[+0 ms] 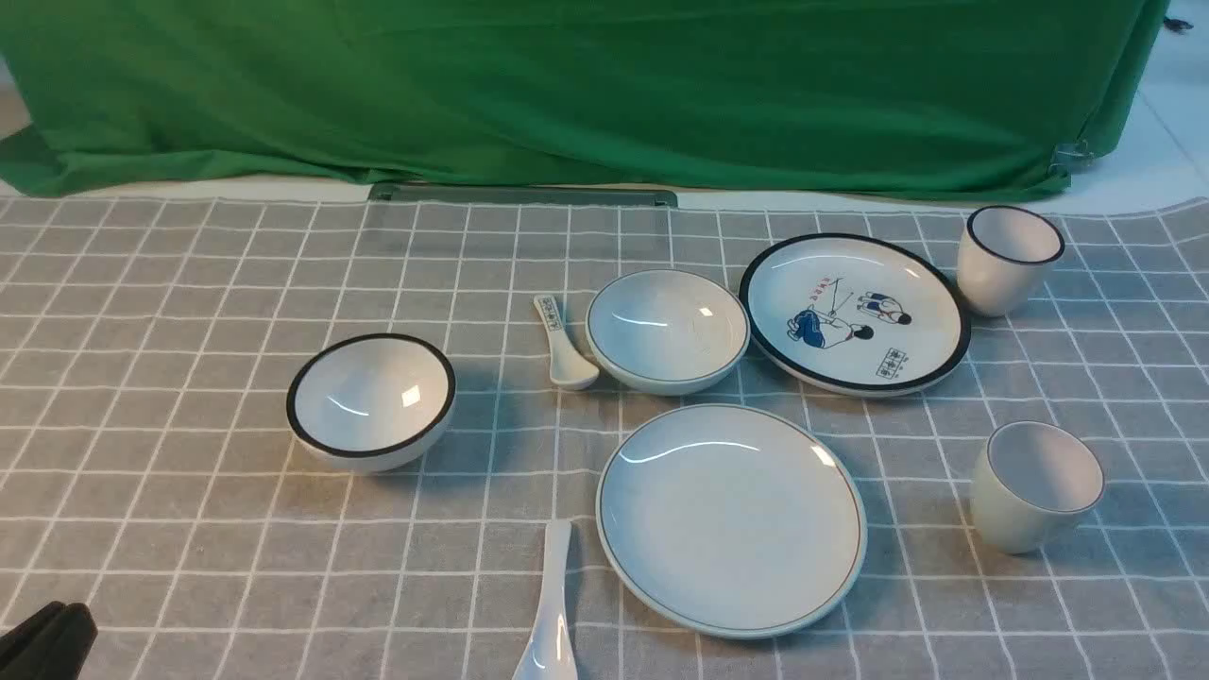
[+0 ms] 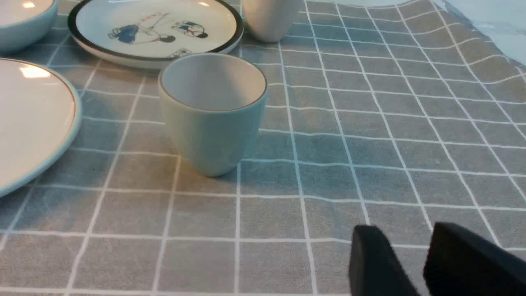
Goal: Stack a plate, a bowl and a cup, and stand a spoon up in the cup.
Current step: Use the left arm to grab a blue rice bowl
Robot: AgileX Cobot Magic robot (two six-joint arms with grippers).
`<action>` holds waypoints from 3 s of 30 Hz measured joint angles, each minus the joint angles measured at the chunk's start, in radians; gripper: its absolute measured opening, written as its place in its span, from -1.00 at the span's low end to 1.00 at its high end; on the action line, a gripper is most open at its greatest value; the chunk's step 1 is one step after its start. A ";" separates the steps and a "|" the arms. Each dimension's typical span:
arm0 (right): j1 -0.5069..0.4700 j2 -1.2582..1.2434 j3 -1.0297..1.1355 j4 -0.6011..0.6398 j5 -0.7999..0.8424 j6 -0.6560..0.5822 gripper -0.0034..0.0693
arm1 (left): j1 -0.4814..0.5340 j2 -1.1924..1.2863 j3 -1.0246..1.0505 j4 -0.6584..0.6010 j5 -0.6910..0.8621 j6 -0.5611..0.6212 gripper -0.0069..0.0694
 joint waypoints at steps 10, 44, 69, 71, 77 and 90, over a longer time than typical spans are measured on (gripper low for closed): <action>0.000 0.000 0.000 0.000 0.000 0.000 -0.24 | 0.000 0.000 0.000 0.000 0.000 0.000 -0.77; 0.000 0.000 0.000 0.005 -0.039 0.016 -0.24 | 0.000 0.000 0.000 0.243 -0.071 0.031 -0.77; 0.085 0.107 -0.254 0.273 0.012 0.283 -0.77 | 0.000 0.478 -0.784 -0.054 0.210 -0.333 -0.77; 0.117 0.225 -0.360 0.271 0.171 0.214 -0.81 | 0.000 0.679 -0.949 -0.055 0.479 -0.258 -0.77; 0.189 0.629 -0.635 0.227 0.620 0.007 -0.85 | -0.016 1.186 -1.158 -0.204 0.790 -0.039 -0.78; 0.194 0.833 -0.721 0.225 0.659 -0.121 -0.85 | -0.292 1.674 -1.543 -0.140 0.814 -0.101 -0.82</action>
